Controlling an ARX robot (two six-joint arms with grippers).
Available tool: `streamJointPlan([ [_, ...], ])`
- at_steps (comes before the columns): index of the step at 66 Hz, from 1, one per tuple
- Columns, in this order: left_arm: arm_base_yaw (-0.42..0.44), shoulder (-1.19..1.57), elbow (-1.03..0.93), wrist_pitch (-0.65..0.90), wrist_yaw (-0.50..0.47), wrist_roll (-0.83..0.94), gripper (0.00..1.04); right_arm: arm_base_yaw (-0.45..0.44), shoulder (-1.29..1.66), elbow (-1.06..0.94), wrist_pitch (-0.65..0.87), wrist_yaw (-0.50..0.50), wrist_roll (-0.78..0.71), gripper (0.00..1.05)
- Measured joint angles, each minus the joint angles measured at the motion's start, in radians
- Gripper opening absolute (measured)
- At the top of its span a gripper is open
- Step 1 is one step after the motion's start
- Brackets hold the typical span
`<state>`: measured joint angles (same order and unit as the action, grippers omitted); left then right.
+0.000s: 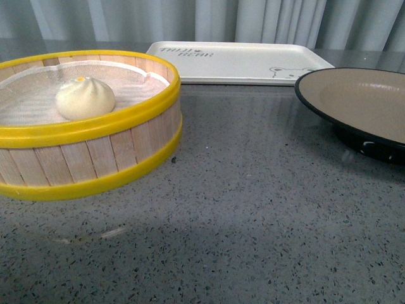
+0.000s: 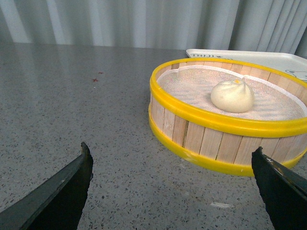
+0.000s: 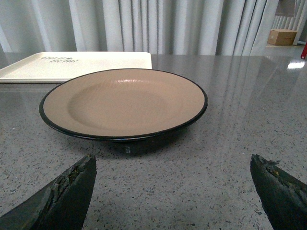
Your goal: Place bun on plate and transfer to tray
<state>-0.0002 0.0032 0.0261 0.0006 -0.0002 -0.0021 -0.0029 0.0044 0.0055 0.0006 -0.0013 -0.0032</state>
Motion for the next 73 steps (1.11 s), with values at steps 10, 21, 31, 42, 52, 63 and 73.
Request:
streamJointPlan([
  [10, 0.0, 0.0, 0.0, 0.0, 0.0, 0.0, 0.98, 0.0, 0.0, 0.0, 0.0, 0.0, 0.0, 0.96],
  [21, 0.0, 0.0, 0.0, 0.0, 0.0, 0.0, 0.98, 0.0, 0.0, 0.0, 0.0, 0.0, 0.0, 0.96],
  [31, 0.0, 0.0, 0.0, 0.0, 0.0, 0.0, 0.98, 0.0, 0.0, 0.0, 0.0, 0.0, 0.0, 0.96],
  [42, 0.0, 0.0, 0.0, 0.0, 0.0, 0.0, 0.98, 0.0, 0.0, 0.0, 0.0, 0.0, 0.0, 0.96],
  [52, 0.0, 0.0, 0.0, 0.0, 0.0, 0.0, 0.98, 0.0, 0.0, 0.0, 0.0, 0.0, 0.0, 0.96],
  [63, 0.0, 0.0, 0.0, 0.0, 0.0, 0.0, 0.98, 0.0, 0.0, 0.0, 0.0, 0.0, 0.0, 0.96],
  [73, -0.01, 0.164, 0.123, -0.283, -0.158, -0.143, 0.98, 0.0, 0.0, 0.0, 0.0, 0.0, 0.0, 0.96],
])
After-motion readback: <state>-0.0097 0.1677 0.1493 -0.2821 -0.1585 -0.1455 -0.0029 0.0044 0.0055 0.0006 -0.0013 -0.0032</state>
